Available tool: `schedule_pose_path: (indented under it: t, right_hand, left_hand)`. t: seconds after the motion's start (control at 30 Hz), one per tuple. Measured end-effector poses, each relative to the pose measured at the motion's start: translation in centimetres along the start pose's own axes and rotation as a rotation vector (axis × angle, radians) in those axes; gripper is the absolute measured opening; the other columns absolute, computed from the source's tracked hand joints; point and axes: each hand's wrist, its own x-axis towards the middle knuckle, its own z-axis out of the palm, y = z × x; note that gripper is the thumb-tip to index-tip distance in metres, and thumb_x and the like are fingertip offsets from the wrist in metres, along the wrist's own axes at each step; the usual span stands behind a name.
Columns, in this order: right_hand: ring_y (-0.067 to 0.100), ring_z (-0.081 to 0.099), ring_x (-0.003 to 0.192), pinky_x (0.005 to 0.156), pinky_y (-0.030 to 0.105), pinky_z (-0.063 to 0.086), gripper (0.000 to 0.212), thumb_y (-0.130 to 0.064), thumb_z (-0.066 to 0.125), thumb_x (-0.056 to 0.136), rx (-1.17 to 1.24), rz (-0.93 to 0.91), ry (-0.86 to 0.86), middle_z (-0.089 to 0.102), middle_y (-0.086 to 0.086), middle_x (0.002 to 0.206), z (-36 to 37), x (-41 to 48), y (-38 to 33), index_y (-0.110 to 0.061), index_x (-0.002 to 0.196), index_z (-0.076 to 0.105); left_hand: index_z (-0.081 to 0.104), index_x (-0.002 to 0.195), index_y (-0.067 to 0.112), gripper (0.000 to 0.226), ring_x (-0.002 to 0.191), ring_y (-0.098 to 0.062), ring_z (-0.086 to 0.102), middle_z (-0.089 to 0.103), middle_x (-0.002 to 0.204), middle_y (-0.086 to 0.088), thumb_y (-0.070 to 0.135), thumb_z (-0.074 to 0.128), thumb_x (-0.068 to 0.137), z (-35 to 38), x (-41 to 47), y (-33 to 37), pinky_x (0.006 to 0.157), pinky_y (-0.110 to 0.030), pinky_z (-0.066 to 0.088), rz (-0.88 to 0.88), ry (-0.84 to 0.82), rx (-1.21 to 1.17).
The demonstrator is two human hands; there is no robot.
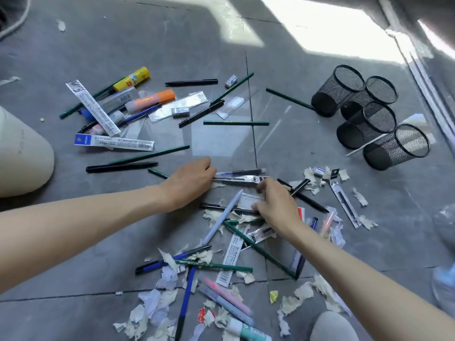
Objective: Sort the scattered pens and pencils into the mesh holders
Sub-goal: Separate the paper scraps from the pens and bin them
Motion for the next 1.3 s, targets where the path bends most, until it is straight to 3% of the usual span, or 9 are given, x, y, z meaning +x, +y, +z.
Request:
schedule_pose_path:
  t: [0.2, 0.33, 0.47, 0.57, 0.67, 0.83, 1.0, 1.17, 1.3]
  right_hand:
    - [0.023, 0.056, 0.084, 0.063, 0.027, 0.041, 0.017, -0.013, 0.065, 0.067, -0.047, 0.008, -0.172, 0.057, -0.004, 0.081, -1.3, 0.7, -0.5, -0.024, 0.067, 0.052]
    - [0.023, 0.051, 0.099, 0.079, 0.034, 0.045, 0.04, -0.03, 0.078, 0.068, -0.164, -0.03, -0.203, 0.05, 0.002, 0.106, -1.4, 0.4, -0.6, -0.02, 0.096, 0.05]
    - [0.024, 0.058, 0.093, 0.068, 0.029, 0.041, 0.021, -0.016, 0.069, 0.071, -0.167, -0.005, -0.185, 0.062, 0.003, 0.096, -1.6, 0.5, -0.8, -0.022, 0.077, 0.051]
    - [0.025, 0.058, 0.088, 0.066, 0.029, 0.04, 0.022, -0.005, 0.057, 0.073, -0.144, -0.022, -0.197, 0.062, 0.001, 0.089, -1.8, 0.5, -1.0, -0.023, 0.083, 0.051]
    - [0.024, 0.064, 0.084, 0.07, 0.03, 0.048, 0.021, -0.004, 0.058, 0.076, -0.062, 0.004, -0.209, 0.064, 0.001, 0.079, -1.6, 0.7, -0.7, -0.022, 0.065, 0.052]
    - [0.024, 0.064, 0.081, 0.065, 0.029, 0.045, 0.021, -0.015, 0.068, 0.079, 0.045, 0.045, -0.078, 0.066, 0.004, 0.077, -1.8, 1.3, -0.4, -0.019, 0.063, 0.056]
    - [0.026, 0.058, 0.089, 0.068, 0.033, 0.042, 0.007, -0.009, 0.056, 0.087, -0.057, -0.048, 0.076, 0.063, 0.005, 0.096, -1.8, 2.1, -0.7, -0.014, 0.087, 0.061]
    - [0.026, 0.057, 0.083, 0.069, 0.034, 0.044, 0.025, -0.009, 0.053, 0.09, 0.111, 0.02, 0.121, 0.059, 0.002, 0.09, -1.0, 3.7, -0.8, -0.017, 0.113, 0.05]
    - [0.023, 0.052, 0.074, 0.066, 0.031, 0.042, 0.012, -0.01, 0.067, 0.083, 0.215, 0.089, 0.01, 0.057, 0.007, 0.081, -1.7, 5.3, -0.6, -0.009, 0.092, 0.058]
  left_hand:
    - [0.052, 0.102, 0.005, 0.015, 0.082, -0.032, 0.054, 0.047, 0.098, -0.013, 0.011, 0.039, 0.098, -0.3, 1.3, -1.9, 0.065, -0.04, 0.039, -0.073, -0.029, -0.084]
    - [0.057, 0.116, 0.005, 0.024, 0.101, -0.035, 0.053, 0.054, 0.109, -0.016, 0.009, 0.043, 0.097, -0.7, 2.1, -2.6, 0.084, -0.042, 0.042, -0.193, -0.059, -0.219]
    - [0.058, 0.121, 0.005, 0.029, 0.112, -0.033, 0.051, 0.058, 0.118, -0.016, 0.01, 0.043, 0.097, -1.3, 2.4, -3.3, 0.093, -0.038, 0.039, -0.286, -0.042, -0.314]
    - [0.055, 0.124, 0.01, 0.029, 0.112, -0.033, 0.051, 0.057, 0.122, -0.013, 0.015, 0.043, 0.098, -1.7, 2.2, -3.8, 0.09, -0.04, 0.04, -0.334, 0.002, -0.309]
    - [0.051, 0.127, 0.01, 0.032, 0.108, -0.033, 0.05, 0.05, 0.119, -0.014, 0.015, 0.044, 0.096, -2.0, 2.2, -3.6, 0.084, -0.041, 0.042, -0.378, 0.119, -0.267]
    - [0.059, 0.115, 0.006, 0.044, 0.085, -0.031, 0.054, 0.053, 0.107, -0.015, -0.007, 0.065, 0.074, -2.3, 1.3, -1.4, 0.056, -0.039, 0.048, 0.033, 0.239, 0.022]
    - [0.065, 0.082, 0.008, 0.017, 0.068, -0.022, 0.05, 0.056, 0.084, -0.009, -0.003, 0.07, 0.07, -1.1, 0.0, -0.2, 0.05, -0.03, 0.038, 0.415, 0.157, 0.106]
    - [0.063, 0.09, 0.009, 0.016, 0.072, -0.026, 0.055, 0.057, 0.088, -0.009, 0.013, 0.071, 0.077, 0.3, -0.8, -1.5, 0.054, -0.035, 0.047, 0.281, 0.08, 0.035]
    - [0.059, 0.11, 0.008, 0.024, 0.097, -0.028, 0.052, 0.053, 0.109, -0.011, 0.015, 0.059, 0.087, 0.6, -0.2, -2.1, 0.068, -0.036, 0.044, 0.136, 0.103, -0.039]
